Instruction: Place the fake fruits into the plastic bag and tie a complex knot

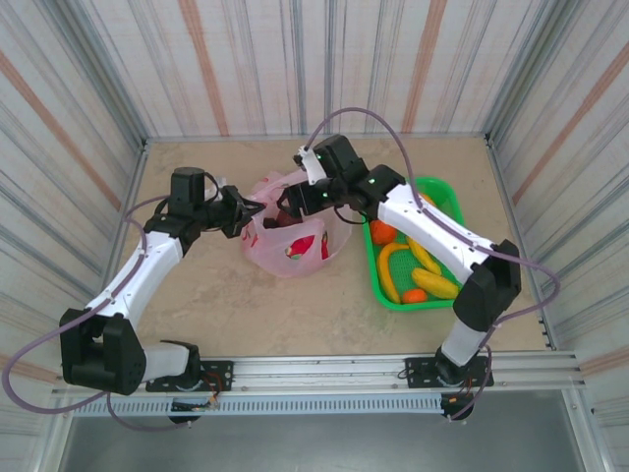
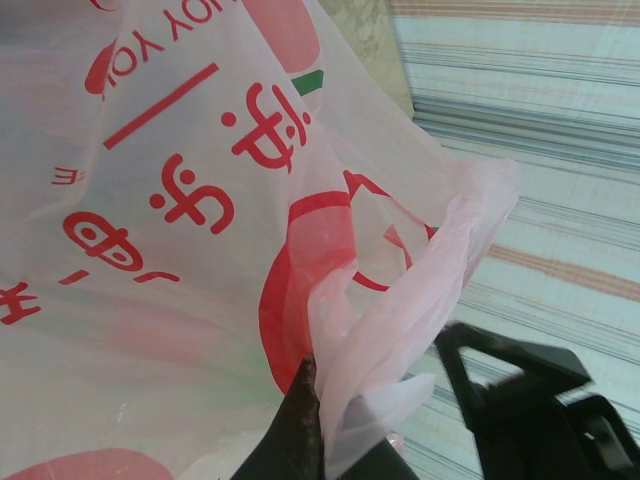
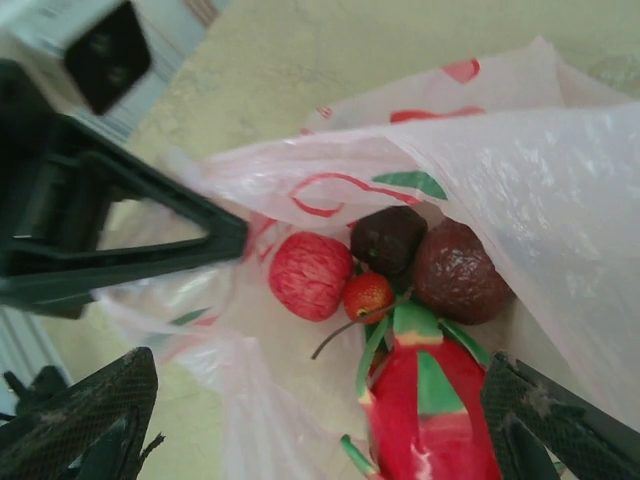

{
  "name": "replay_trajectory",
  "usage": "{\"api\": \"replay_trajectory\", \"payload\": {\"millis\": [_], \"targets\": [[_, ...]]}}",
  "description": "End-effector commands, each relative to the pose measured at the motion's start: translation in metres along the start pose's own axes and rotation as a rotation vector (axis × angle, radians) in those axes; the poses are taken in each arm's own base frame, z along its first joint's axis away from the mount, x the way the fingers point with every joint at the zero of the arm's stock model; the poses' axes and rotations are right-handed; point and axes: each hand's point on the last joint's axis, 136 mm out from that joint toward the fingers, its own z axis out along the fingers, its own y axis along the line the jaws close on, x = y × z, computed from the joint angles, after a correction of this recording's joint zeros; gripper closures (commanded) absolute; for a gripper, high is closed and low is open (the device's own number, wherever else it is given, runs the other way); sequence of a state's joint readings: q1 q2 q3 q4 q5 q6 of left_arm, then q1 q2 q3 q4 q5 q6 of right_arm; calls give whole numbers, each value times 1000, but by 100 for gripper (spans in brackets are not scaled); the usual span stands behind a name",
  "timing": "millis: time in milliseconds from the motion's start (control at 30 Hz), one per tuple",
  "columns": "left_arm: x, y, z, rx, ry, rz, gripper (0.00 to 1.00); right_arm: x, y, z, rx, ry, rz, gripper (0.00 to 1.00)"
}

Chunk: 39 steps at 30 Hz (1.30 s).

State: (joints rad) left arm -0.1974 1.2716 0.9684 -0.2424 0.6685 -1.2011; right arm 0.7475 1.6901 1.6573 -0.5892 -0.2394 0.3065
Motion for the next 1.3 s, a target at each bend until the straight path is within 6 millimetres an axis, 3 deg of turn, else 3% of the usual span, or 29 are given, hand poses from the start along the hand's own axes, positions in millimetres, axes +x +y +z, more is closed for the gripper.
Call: {"api": "replay_trajectory", "payload": {"millis": [0,200,433,500,567,700,800,1033,1267], "targets": [[-1,0,-2,-7,0,13,100,-4,16,-34,-52,-31,-4,14],[-1,2,-4,-5,1,15,100,-11,12,-83,-77,-112,5,14],[-2,2,-6,-14,-4,33,100,12,-46,-120,15,-176,59,9],[-2,1,-6,-11,-2,36,100,22,-59,-127,36,-190,8,1],[-1,1,-6,-13,1,34,100,30,-67,-132,47,-199,-79,1],[-2,2,-5,-12,2,37,100,51,-74,-131,43,-139,-289,1],[-2,2,-5,-13,2,36,100,56,-82,-127,82,-85,-416,1],[-2,0,-6,-12,1,40,100,48,-77,-115,113,-10,-896,1],[-1,2,-6,-13,1,33,100,38,-86,-85,185,187,-1352,1]]}}
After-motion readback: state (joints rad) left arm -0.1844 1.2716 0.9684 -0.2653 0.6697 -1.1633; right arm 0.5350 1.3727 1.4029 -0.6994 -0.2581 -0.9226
